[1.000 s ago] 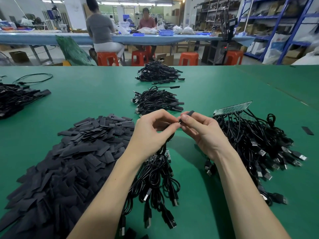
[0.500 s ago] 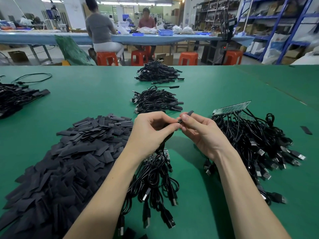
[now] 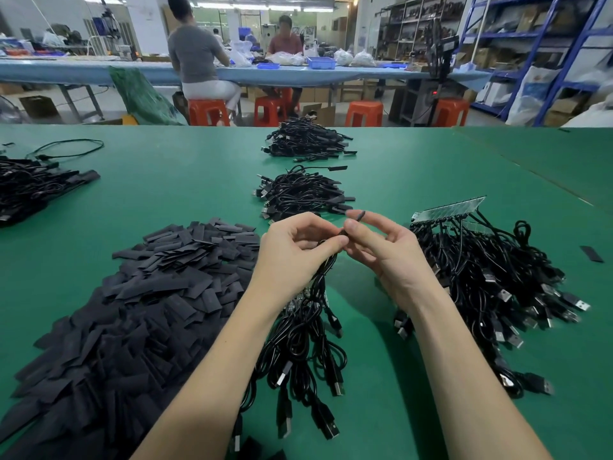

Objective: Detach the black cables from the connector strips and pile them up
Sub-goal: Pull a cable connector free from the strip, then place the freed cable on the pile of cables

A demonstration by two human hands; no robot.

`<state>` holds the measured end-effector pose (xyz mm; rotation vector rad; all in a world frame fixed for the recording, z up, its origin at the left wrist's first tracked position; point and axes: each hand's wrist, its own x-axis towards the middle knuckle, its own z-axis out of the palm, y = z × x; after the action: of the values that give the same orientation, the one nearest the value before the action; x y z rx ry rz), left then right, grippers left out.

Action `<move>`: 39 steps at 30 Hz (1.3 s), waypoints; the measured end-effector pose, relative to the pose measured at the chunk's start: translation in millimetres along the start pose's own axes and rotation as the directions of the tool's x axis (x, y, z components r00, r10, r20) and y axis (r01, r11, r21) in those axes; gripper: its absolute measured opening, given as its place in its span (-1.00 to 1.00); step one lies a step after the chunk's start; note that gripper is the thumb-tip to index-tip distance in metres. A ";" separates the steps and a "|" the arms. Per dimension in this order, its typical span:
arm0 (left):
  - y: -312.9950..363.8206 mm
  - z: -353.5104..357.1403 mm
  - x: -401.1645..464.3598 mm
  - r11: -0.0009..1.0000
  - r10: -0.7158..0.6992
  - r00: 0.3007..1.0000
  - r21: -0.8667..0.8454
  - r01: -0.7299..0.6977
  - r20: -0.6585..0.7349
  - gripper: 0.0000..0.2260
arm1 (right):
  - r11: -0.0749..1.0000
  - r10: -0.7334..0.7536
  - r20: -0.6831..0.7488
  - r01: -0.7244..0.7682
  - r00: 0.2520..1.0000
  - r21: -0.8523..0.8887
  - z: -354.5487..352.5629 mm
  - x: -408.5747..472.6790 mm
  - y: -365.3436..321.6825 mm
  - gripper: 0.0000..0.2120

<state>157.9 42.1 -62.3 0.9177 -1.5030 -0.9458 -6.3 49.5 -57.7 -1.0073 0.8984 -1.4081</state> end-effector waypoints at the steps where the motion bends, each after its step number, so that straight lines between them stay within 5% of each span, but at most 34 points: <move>1: -0.2 1.3 0.1 1.000 -0.012 1.000 -0.008 0.012 -0.013 -0.89 | 0.999 -0.036 -0.023 0.036 0.999 -0.001 -0.3 0.2 0.4 -0.63; 6: 1.9 4.9 -2.5 0.999 -0.043 0.998 -0.023 0.042 -0.049 -0.92 | 0.984 -0.170 -0.053 0.166 0.984 -0.059 5.1 -0.2 5.4 -0.76; 23: 7.5 8.5 -5.5 0.983 0.012 0.993 0.183 0.009 -0.115 -0.94 | 0.988 -0.150 -0.137 0.153 0.979 0.013 8.8 1.9 10.6 -0.79; 27: 3.1 8.4 -5.4 0.956 -0.160 0.987 0.250 0.152 0.012 -0.69 | 0.967 -0.148 -0.291 0.199 0.945 0.156 6.3 6.1 5.3 -0.81; 29: -2.4 6.5 -9.5 0.956 -0.182 0.983 0.242 0.169 0.033 -0.75 | 0.963 -0.137 -0.331 0.203 0.934 0.175 3.8 8.0 5.3 -0.74; 35: 0.3 -2.6 17.6 0.913 0.104 0.991 0.403 -0.059 -0.090 -0.86 | 0.983 0.061 -0.285 -0.106 0.957 -0.148 -6.3 11.1 9.3 -0.57; 39: -5.8 -1.0 72.9 0.705 0.249 0.967 0.693 -0.148 -0.046 -0.86 | 0.909 0.096 -0.232 -0.180 0.968 -0.377 -1.9 10.4 20.1 -0.69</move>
<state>150.8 -27.2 -40.1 1.2751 -1.8212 -0.1212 -1.2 37.5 -76.3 -1.0792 1.4264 -1.2505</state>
